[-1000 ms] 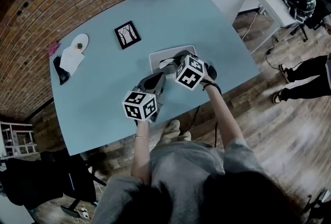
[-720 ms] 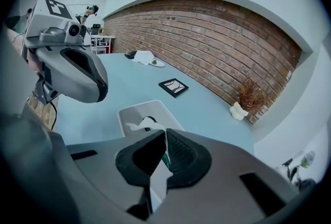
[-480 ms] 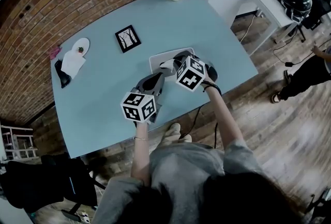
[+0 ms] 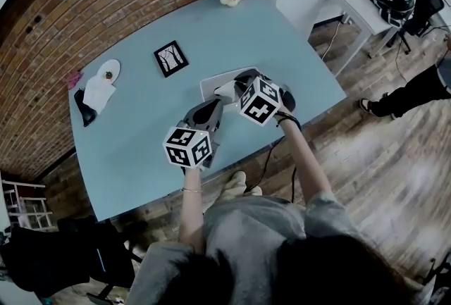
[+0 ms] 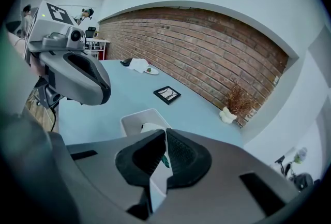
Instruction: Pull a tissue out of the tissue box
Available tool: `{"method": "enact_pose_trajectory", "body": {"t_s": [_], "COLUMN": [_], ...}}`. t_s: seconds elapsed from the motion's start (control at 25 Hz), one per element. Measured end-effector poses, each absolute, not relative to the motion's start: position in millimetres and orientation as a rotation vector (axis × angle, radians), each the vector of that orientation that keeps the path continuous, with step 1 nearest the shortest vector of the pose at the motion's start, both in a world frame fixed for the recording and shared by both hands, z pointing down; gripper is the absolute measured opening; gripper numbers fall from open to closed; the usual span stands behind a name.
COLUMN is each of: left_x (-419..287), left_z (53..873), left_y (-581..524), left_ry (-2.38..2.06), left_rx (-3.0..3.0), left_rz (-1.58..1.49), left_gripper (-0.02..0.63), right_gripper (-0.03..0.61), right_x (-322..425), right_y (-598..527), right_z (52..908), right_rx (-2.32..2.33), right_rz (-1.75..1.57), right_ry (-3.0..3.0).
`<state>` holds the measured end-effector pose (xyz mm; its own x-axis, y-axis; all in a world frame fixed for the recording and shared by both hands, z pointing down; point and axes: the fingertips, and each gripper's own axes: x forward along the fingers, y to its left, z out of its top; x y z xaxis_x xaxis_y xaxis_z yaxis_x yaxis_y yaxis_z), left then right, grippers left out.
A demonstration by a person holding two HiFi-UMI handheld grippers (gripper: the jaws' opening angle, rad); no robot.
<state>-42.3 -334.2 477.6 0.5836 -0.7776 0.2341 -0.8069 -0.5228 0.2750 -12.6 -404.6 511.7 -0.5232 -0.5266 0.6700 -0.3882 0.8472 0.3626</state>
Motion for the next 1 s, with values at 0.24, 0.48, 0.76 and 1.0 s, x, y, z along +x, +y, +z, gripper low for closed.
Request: {"method": "enact_pose_trajectory", "body": {"t_s": [0.24,0.48,0.76,1.0], "left_x": [-38,-36,-34,-36], "left_z": [464,455,452,443], "left_y": [-327,-317,-304,-294], "left_ry": [-1.283,-1.284,-1.287,-1.292], "left_rx": [2.499,2.519,2.535,2.549], "left_rz": [0.113,0.110,0.109,0.094], "left_gripper": [0.003,0.003,0.003,0.003], "right_gripper": [0.002,0.002,0.002,0.002], "right_x": [-9,-2,5,6], "right_y": [-393,-383,-372,-364], "right_z": [499,491,487,477], "right_rx": [0.689,0.733,0.766,0.795], "right_rz": [-0.224,-0.227,-0.234,-0.243], "right_ry": [-2.204,-2.208,-2.207,-2.212]}}
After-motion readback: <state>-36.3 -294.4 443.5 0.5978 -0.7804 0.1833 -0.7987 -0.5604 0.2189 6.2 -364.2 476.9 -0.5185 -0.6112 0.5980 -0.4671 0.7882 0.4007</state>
